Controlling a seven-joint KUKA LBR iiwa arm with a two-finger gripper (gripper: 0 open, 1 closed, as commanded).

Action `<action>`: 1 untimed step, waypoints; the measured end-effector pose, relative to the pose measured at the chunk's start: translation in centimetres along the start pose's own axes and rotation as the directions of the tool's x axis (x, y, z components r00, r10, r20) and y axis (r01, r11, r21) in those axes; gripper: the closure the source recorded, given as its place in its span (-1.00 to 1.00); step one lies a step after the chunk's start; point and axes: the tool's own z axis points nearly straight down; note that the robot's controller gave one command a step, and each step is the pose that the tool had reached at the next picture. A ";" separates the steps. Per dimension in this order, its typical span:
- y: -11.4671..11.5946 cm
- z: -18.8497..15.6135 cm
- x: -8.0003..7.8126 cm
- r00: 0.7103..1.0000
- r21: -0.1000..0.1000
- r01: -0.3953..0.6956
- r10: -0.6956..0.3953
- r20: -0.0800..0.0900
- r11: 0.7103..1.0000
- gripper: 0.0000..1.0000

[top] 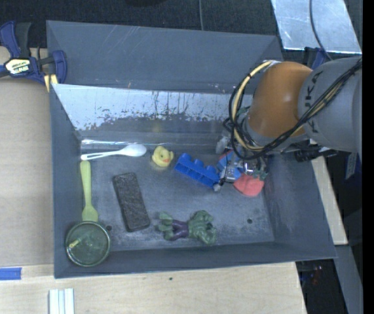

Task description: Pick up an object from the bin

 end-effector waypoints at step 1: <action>-0.1 0.7 0.0 0.934 -0.003 -0.356 0.356 0.003 0.934 1.00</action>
Offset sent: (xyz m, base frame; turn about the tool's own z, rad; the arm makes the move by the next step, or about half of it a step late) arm 0.0000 0.0000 0.0000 0.0000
